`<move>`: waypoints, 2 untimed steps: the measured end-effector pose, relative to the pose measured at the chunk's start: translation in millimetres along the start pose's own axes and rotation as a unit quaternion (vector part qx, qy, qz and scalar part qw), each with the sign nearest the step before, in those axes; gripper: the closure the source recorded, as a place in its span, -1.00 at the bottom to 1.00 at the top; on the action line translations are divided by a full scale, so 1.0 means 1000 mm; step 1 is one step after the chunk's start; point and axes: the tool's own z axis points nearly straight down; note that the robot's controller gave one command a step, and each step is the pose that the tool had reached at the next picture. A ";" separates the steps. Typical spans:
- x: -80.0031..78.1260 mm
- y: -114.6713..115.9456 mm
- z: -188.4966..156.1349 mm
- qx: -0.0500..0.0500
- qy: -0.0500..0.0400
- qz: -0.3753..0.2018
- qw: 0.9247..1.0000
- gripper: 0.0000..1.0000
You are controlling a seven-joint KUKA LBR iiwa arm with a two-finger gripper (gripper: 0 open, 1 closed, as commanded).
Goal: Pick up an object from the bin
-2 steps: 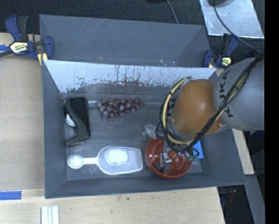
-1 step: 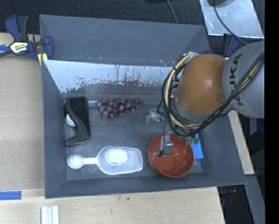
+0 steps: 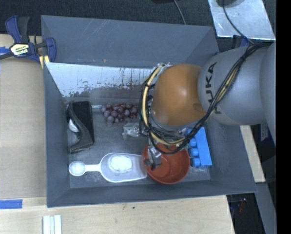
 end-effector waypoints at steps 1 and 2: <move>0.080 -0.056 0.029 0.009 -0.006 -0.128 0.992 -1.00; -0.043 0.095 0.027 0.004 0.001 -0.118 0.993 1.00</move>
Offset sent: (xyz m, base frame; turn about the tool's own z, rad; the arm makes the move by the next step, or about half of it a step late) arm -0.0115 0.1289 -0.0293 -0.2376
